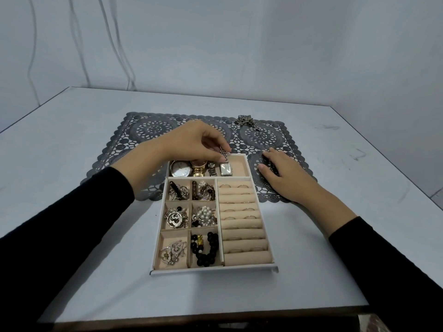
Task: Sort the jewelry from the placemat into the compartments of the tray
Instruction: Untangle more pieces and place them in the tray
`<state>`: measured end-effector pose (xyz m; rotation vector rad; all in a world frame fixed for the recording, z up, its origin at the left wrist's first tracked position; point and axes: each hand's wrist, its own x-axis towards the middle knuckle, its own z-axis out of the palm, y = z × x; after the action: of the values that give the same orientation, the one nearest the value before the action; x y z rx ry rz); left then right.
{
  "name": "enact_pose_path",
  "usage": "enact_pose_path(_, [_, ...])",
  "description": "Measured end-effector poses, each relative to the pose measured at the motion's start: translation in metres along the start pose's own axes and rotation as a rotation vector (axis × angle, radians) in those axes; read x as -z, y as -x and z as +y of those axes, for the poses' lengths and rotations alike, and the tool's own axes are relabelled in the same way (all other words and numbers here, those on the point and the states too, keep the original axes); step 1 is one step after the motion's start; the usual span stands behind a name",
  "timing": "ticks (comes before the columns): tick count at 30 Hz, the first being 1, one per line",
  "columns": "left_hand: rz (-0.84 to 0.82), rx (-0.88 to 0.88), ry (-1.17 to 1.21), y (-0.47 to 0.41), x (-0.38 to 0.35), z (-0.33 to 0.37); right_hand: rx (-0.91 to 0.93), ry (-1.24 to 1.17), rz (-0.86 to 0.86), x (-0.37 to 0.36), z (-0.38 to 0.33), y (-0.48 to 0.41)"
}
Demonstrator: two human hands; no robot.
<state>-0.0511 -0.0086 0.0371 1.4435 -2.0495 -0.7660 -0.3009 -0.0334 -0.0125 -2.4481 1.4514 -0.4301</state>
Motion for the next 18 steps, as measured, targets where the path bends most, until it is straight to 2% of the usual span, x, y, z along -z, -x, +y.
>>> enact_pose_path(18, [0.020,-0.011,0.064,0.0042,-0.0036,-0.0060,-0.002,-0.009,-0.004,0.0007,-0.0003,0.0006])
